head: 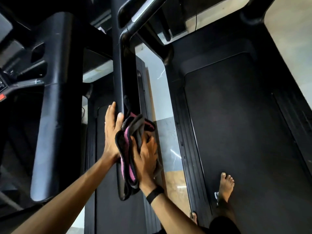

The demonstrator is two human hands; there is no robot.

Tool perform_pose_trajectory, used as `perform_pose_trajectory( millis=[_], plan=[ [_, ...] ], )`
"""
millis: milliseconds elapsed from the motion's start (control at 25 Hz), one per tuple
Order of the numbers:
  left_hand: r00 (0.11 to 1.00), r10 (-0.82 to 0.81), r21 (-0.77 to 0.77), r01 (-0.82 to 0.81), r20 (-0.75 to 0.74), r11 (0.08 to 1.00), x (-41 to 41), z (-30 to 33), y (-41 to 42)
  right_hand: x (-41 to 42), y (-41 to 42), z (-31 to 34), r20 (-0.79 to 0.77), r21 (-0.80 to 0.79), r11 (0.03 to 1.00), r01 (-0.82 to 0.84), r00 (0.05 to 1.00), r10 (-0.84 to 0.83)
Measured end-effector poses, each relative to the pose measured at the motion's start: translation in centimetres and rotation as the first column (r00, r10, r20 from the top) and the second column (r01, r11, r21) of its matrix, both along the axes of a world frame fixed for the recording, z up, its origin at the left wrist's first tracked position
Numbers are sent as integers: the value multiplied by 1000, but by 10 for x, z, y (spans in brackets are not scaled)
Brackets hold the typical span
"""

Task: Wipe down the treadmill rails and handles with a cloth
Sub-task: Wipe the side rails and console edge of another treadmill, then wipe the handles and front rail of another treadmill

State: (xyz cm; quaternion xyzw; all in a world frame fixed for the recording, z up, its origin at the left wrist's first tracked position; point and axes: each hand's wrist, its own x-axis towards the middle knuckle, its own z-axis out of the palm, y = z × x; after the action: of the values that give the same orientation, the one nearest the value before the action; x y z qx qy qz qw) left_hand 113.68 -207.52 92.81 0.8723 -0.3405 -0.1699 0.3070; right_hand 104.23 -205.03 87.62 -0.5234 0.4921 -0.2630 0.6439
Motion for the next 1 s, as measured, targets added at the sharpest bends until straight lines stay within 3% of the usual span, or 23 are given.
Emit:
perform_pose_trajectory(
  millis=[80, 280, 480, 720, 800, 880, 1000],
  plan=[
    [999, -2, -37, 1, -42, 999, 2, -7, 1, 16, -18, -8, 53, 139, 990, -21, 999, 13],
    [976, 112, -137, -139, -189, 981, 8, -12, -4, 37, -54, -16, 131, 111, 992, -66, 990, 52],
    [987, 67, -139, -88, -147, 986, 4, -10, -7, 67, -99, -33, 194, 266, 962, -63, 981, 11],
    [992, 75, -135, -89, -103, 987, -2, -4, -11, 61, -105, -54, 197, 347, 907, -240, 964, 180],
    [991, 92, -135, -104, -94, 985, -2, -5, -11, 46, -90, -55, 219, 452, 855, -252, 961, 168],
    [992, 94, -131, -104, -83, 986, -2, -5, -10, 31, -61, -51, 191, 486, 844, -227, 970, 151],
    [991, 101, -143, -114, -93, 983, -2, -6, -9, 21, -36, -28, 10, 358, 914, -192, 979, 202]
  ],
)
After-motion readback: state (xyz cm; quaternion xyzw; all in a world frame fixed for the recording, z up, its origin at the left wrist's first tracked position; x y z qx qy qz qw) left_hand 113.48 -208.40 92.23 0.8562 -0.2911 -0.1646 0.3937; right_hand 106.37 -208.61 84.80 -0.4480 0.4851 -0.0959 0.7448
